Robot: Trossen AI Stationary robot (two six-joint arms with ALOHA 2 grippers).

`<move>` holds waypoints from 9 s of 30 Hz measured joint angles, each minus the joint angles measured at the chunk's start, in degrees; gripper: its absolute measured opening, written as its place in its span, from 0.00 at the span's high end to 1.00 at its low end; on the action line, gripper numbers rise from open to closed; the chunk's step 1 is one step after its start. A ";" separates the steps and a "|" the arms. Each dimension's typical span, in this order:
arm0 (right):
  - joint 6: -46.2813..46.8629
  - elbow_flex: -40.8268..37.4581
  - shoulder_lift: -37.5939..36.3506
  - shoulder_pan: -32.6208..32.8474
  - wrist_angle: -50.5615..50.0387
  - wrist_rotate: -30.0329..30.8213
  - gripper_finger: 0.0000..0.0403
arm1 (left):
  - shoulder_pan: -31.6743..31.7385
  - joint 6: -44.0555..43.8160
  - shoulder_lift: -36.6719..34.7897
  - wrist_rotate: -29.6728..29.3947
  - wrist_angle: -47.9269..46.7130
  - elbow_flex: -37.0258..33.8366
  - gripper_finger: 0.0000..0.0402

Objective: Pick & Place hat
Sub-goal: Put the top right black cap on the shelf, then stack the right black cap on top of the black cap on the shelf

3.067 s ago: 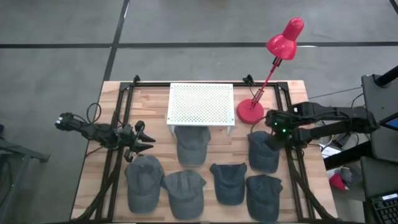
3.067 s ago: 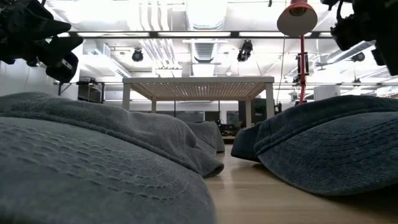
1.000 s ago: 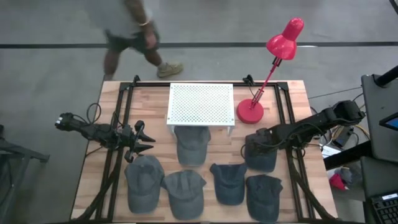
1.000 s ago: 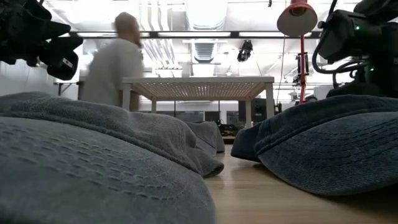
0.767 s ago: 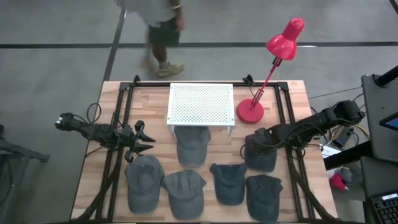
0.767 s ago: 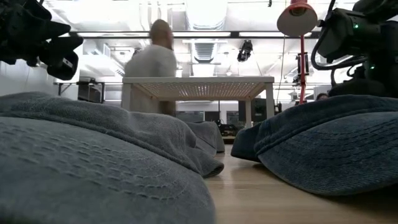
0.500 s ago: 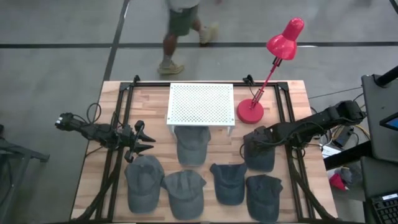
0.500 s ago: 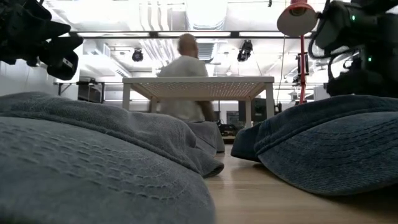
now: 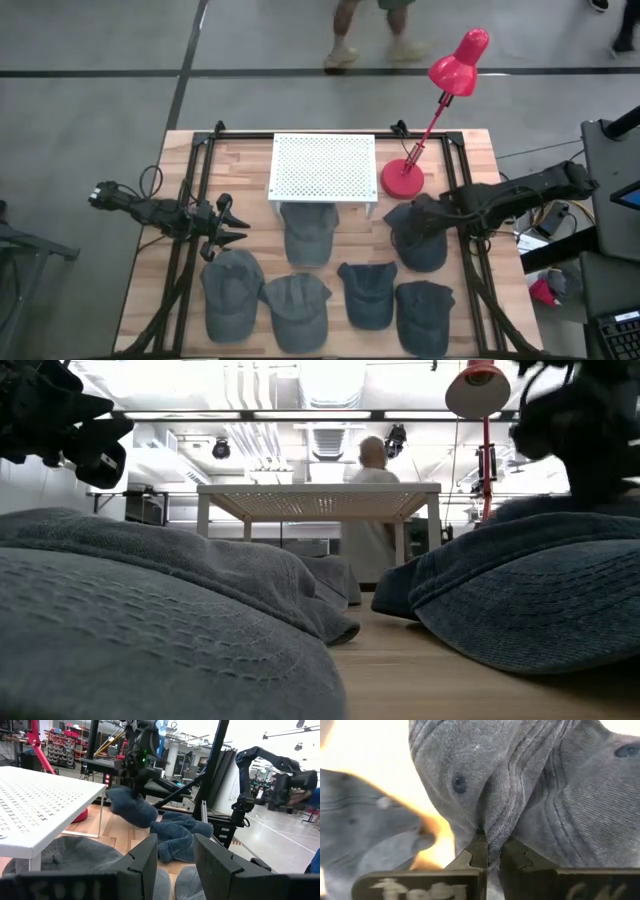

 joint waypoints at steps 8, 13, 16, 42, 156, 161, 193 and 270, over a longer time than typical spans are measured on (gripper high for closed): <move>-4.31 4.79 -3.31 0.00 -0.01 0.00 0.97 | 0.02 0.00 0.00 0.00 0.04 0.00 0.68; -7.86 8.56 -4.39 0.00 0.25 0.00 0.97 | 0.02 0.00 0.00 0.00 0.04 0.00 0.68; -10.26 11.48 -4.39 0.00 0.95 0.00 0.97 | 0.02 0.00 0.00 0.00 0.04 0.00 0.68; -27.54 44.00 22.56 -16.87 7.63 0.23 0.97 | 0.02 0.00 0.00 0.00 0.26 -0.03 0.68; -33.11 69.29 36.46 -27.69 -30.22 -18.29 0.78 | 0.01 -3.41 0.00 0.04 2.80 -0.02 0.68; -25.84 67.44 34.01 -18.37 -30.37 -17.94 0.79 | 0.01 -3.06 0.00 0.04 2.76 -0.02 0.68; 48.07 36.94 30.10 33.43 -10.99 -13.18 0.61 | 0.00 0.66 0.00 0.04 2.64 -0.02 0.68; 57.15 11.71 30.29 36.50 14.35 -10.34 0.98 | 0.02 0.02 0.17 0.04 2.82 -0.02 0.68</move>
